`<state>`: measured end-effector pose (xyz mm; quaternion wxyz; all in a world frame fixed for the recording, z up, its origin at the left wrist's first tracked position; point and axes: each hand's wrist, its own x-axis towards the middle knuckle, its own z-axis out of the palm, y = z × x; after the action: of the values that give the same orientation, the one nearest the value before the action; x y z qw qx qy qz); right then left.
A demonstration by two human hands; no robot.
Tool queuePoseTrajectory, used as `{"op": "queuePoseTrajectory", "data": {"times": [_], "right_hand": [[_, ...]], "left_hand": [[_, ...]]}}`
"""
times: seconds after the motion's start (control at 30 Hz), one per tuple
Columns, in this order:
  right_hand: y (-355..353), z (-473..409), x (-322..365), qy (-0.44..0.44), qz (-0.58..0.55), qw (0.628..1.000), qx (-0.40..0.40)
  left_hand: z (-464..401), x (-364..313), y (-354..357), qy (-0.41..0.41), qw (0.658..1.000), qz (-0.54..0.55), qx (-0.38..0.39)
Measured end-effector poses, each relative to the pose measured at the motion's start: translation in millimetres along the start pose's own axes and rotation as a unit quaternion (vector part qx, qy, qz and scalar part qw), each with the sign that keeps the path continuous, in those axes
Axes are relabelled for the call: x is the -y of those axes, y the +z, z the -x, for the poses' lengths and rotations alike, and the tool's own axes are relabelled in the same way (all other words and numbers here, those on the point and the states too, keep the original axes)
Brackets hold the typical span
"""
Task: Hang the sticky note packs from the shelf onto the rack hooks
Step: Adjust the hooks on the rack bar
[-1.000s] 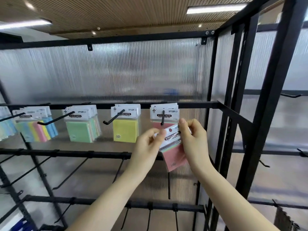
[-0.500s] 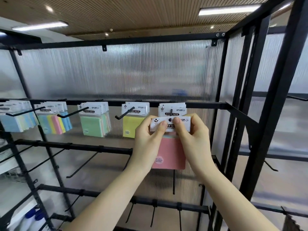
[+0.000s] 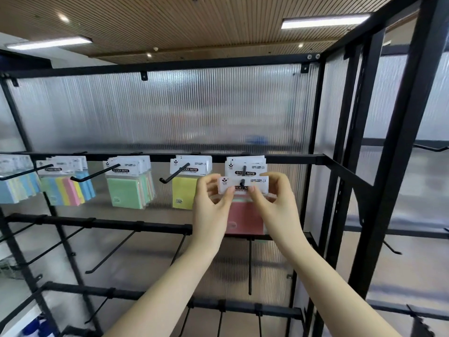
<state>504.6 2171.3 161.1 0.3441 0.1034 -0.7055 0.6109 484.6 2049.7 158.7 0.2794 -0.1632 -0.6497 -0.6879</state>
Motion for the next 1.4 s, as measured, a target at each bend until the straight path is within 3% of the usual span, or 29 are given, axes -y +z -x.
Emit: {"op": "queuePoseTrajectory", "data": {"times": [0.33,0.7,0.83,1.0,1.17,1.4], "right_hand": [[3,-25,-39,0.076,0.079,0.993,-0.045],[7,-28,-77,0.145,0.114,0.983,-0.017],[7,-16,-88,0.201,0.128,0.971,-0.007],[15,6,-97,0.262,0.175,0.944,0.095],[42,26,-83,0.190,0.240,0.934,0.183],[113,54,-53,0.128,0.233,0.922,0.280]], "left_hand": [[-25,37,15,-0.068,0.997,-0.046,-0.004],[-27,59,23,-0.144,0.984,-0.106,-0.005],[-18,67,18,-0.191,0.965,-0.180,0.024],[3,71,-3,-0.225,0.939,-0.246,0.083],[16,68,-36,-0.223,0.914,-0.306,0.145],[16,62,-127,-0.196,0.895,-0.381,0.123]]}}
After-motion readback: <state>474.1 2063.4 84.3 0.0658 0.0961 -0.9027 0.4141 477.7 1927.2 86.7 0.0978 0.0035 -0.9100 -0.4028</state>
